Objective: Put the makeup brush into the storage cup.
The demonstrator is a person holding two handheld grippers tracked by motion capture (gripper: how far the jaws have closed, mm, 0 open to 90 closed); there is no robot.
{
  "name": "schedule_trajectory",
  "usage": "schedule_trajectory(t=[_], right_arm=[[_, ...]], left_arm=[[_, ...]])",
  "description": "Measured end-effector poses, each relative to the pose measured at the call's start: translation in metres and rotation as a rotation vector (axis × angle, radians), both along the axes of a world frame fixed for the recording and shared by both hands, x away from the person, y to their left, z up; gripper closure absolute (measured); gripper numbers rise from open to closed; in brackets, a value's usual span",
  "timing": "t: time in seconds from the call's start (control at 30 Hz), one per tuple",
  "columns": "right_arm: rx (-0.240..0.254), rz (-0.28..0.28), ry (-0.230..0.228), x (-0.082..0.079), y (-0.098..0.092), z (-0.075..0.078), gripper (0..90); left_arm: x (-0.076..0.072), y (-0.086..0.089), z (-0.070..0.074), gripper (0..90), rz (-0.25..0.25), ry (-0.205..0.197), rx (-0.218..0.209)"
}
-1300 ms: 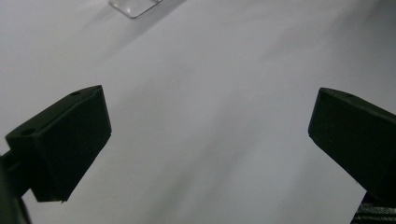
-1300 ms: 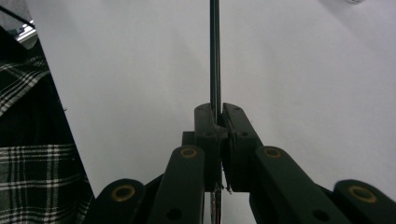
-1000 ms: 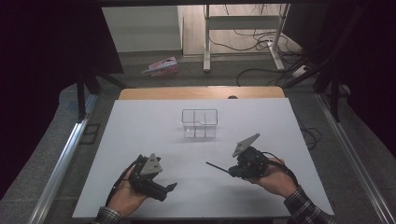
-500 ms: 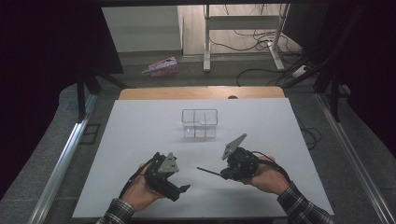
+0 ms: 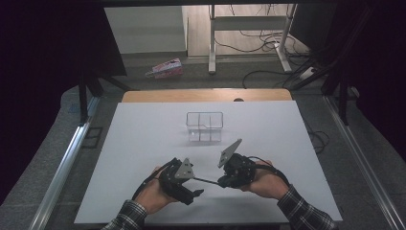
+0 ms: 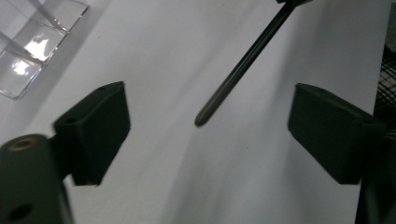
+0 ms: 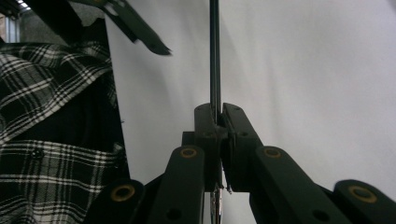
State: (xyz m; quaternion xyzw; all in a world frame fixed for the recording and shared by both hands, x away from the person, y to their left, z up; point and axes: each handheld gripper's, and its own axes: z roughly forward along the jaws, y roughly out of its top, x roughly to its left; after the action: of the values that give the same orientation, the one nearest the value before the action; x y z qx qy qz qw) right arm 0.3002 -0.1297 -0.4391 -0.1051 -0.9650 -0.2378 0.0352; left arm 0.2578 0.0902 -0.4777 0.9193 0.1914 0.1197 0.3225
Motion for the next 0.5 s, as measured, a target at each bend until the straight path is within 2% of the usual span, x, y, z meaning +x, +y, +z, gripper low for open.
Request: schedule_trajectory(t=[0.2,0.5], right_arm=[[-0.001,0.032,0.007,-0.0024,0.0063,-0.0001,84.9],[-0.006,0.066,0.025,-0.0058,0.0079,-0.0007,84.9]], left_arm=[[-0.0026,-0.0012,-0.0001,34.0,-0.033,-0.004,0.016],[-0.0064,-0.0031,-0.0028,62.2,-0.096,-0.008,0.073]])
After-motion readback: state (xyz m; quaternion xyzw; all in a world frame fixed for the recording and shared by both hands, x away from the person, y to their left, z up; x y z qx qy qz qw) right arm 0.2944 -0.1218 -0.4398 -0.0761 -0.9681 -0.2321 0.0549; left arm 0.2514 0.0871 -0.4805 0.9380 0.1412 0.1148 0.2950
